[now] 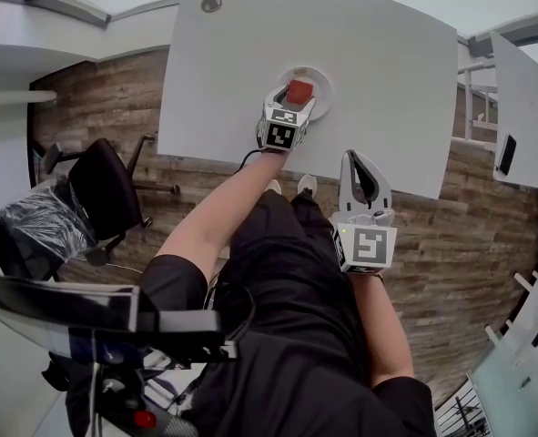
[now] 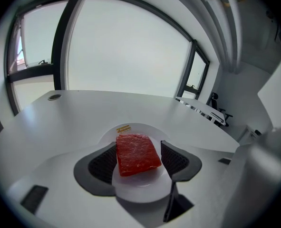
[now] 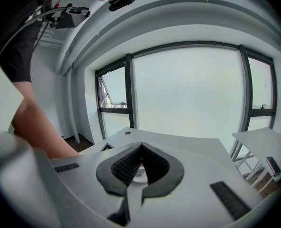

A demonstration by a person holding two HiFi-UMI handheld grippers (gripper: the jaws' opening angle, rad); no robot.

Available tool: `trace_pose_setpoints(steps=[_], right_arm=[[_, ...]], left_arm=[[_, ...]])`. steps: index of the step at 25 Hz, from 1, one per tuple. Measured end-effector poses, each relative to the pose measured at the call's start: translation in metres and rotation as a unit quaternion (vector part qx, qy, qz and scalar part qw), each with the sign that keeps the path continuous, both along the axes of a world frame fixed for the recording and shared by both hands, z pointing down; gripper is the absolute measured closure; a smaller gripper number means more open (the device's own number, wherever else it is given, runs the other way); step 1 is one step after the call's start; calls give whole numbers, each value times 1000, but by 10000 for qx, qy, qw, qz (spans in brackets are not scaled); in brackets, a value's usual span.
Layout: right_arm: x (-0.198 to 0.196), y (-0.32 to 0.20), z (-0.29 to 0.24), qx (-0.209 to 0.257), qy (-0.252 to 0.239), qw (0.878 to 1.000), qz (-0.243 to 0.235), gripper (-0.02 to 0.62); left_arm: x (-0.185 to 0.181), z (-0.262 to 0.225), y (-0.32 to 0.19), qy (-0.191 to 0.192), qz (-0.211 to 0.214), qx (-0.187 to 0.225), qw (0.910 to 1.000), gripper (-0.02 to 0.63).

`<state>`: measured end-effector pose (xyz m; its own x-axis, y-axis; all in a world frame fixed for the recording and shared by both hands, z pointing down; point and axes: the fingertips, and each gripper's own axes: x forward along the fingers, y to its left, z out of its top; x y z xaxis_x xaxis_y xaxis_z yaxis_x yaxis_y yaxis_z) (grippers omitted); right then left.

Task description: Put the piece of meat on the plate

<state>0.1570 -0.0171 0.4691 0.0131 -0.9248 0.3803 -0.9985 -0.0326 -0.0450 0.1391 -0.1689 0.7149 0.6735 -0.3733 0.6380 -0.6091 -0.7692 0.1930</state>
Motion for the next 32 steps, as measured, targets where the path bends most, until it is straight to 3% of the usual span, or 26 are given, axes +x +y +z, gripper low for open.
trace_pose_setpoints(steps=[10,19,26,32], right_arm=[[4,2,0,-7,4,10000,49,589],[2,2,1,0,-17,10000,45,589],[3,1,2,47,-26,10000,44,589],[-8,-5,-2,117,-2,9999,-2,589]], left_arm=[[4,4,6,-98,186,17,9998,333],[8,-9,3,107,249,215,9994,319],[9,-14,11,228,280,144,9992,319],[-12,-27,12,328,20,163,9993,321]])
